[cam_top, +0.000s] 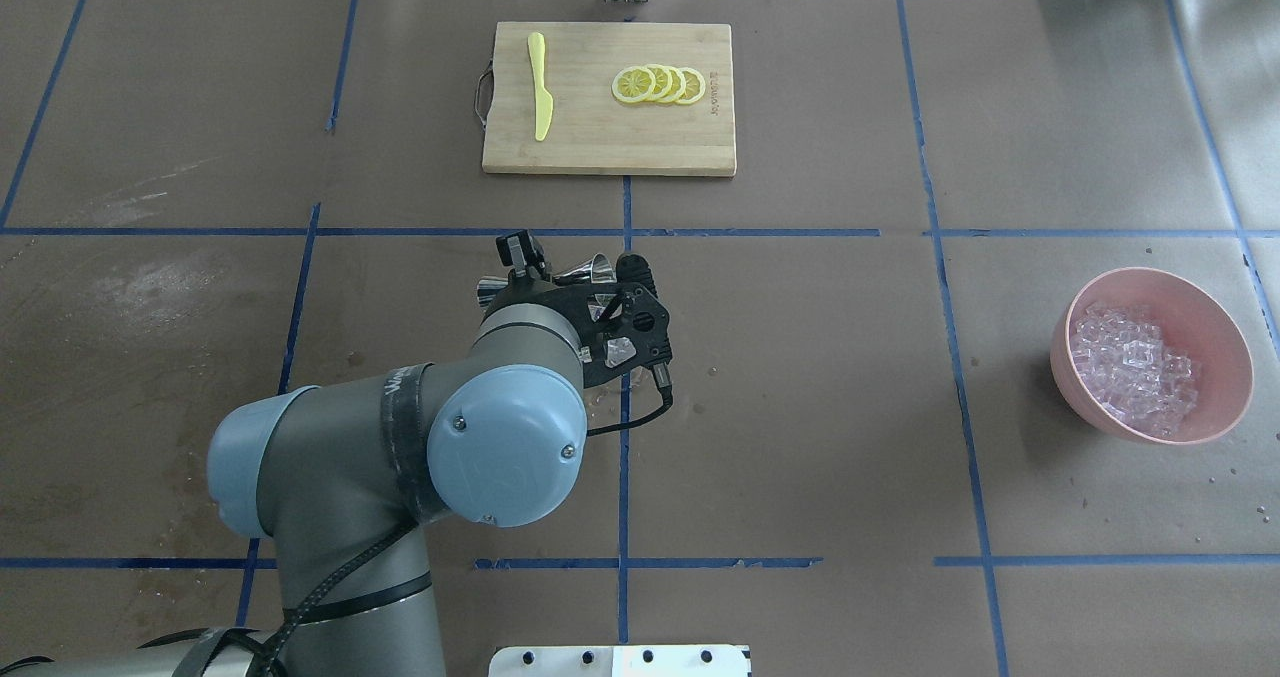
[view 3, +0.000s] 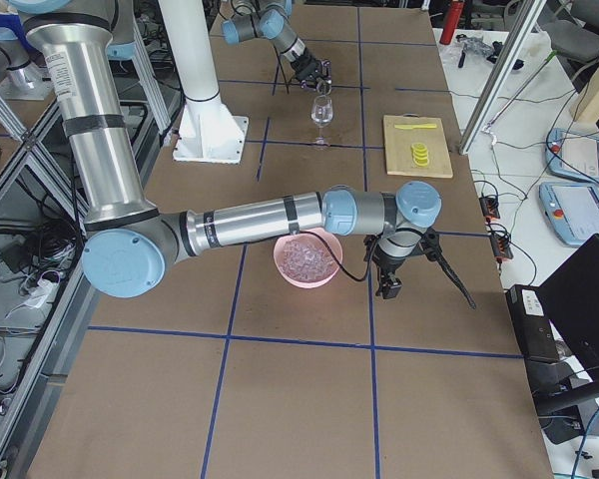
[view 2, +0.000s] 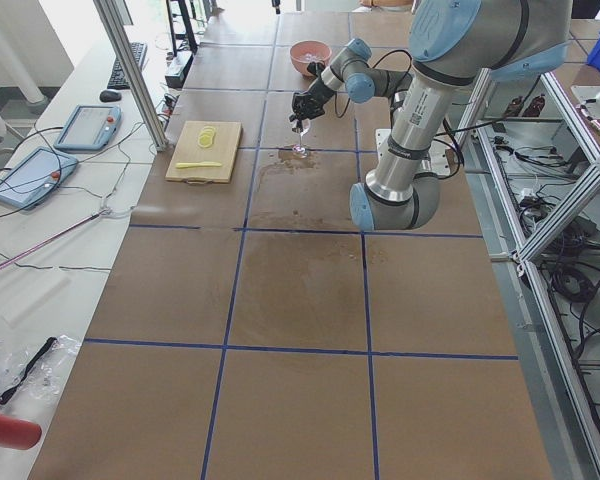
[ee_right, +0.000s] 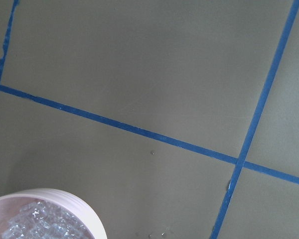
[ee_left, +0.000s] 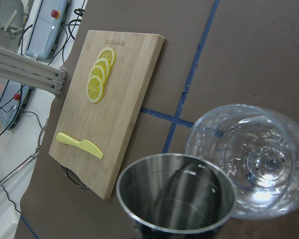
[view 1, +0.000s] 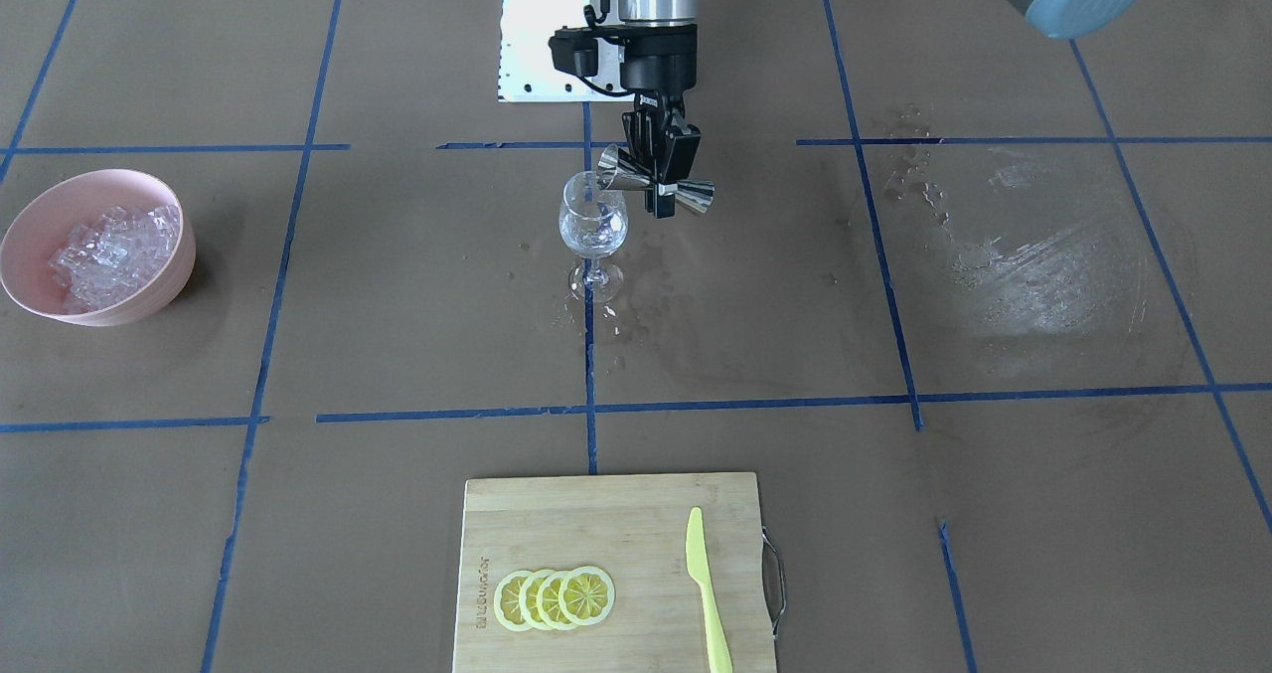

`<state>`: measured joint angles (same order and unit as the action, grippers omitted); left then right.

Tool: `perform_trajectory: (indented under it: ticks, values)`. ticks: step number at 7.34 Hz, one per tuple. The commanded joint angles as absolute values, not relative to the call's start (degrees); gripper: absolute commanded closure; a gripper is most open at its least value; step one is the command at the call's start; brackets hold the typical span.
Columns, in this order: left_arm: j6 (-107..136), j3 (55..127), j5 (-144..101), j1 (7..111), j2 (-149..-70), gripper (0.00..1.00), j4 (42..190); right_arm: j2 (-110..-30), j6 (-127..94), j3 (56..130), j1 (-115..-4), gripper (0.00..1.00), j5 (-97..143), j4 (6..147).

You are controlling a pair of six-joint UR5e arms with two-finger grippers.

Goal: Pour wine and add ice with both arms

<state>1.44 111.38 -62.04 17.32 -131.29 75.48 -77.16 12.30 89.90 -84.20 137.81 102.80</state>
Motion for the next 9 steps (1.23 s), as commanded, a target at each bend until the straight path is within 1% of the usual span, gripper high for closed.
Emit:
perform_trajectory:
  ticks: [1, 6, 7, 9]
  values:
    - [-5.3, 111.5, -61.8, 17.3, -133.4, 1.00, 68.3, -77.3, 12.3, 90.0, -84.2, 0.00, 137.9, 102.8]
    - [-14.4, 110.3, -61.9, 17.3, -135.7, 1.00, 62.9, -77.4, 12.3, 89.4, -84.2, 0.00, 137.9, 102.8]
    - [-15.3, 110.3, -62.0, 17.3, -137.6, 1.00, 60.2, -77.4, 12.3, 89.1, -84.1, 0.00, 138.1, 102.9]
    - [-16.3, 107.2, -62.0, 17.3, -142.3, 1.00, 57.4, -77.9, 12.3, 89.1, -84.1, 0.00, 138.1, 102.9]
